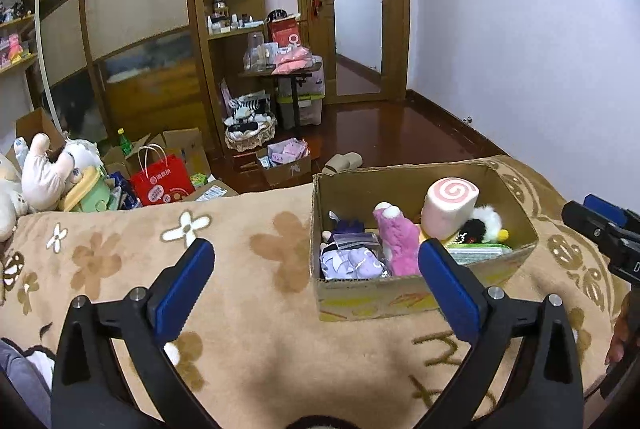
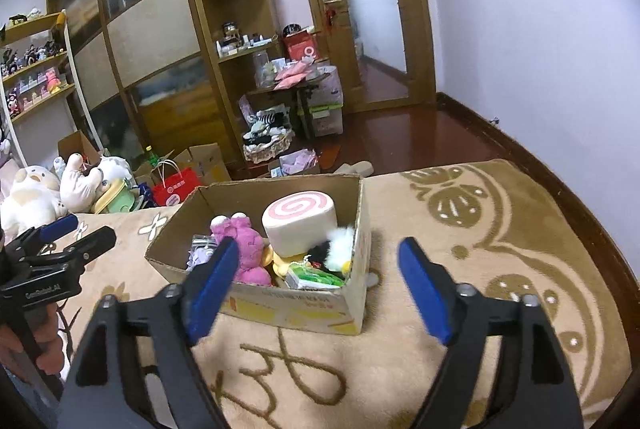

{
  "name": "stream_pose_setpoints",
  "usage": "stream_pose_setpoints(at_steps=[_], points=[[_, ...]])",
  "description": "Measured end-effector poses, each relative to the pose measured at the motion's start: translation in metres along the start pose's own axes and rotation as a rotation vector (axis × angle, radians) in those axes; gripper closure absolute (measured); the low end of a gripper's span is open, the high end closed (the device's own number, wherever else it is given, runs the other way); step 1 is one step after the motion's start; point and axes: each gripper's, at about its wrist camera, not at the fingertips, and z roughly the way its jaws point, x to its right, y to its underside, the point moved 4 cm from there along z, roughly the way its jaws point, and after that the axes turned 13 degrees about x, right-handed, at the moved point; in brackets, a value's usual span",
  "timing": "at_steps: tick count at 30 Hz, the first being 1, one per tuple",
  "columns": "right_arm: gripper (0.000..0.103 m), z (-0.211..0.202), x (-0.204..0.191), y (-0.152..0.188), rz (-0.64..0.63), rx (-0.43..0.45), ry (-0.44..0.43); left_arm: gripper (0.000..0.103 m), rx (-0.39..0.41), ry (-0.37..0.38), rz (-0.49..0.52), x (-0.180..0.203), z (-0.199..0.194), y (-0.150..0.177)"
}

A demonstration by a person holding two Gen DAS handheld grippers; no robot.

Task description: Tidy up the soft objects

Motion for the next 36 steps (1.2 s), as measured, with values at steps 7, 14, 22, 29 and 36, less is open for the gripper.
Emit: stream_pose_setpoints(at_steps=[7,14,22,29,36], points=[[0.000,-0.032,-0.006,-0.013,-0.021,0.061,0.019,0.001,0.047,-0.002,0.046,0.008,-0.034,-0.006],[0.000,-0.068,-0.009,-0.016,-0.032,0.122,0.033,0.001,0.061,-0.008,0.022,0.004,-0.065,-0.006],[0.000,-0.106,-0.009,-0.016,-0.026,0.194,0.031,0.001,0.098,-0.016,0.018,-0.003,-0.099,-0.004],[0.000,-0.115,-0.011,-0.009,-0.051,0.199,0.018,0.001,0.144,-0.030,0.027,-0.001,-0.118,-0.006],[0.000,-0.107,-0.011,0.004,-0.100,0.188,0.030,0.001,0.136,-0.029,0.034,0.004,-0.110,-0.002]])
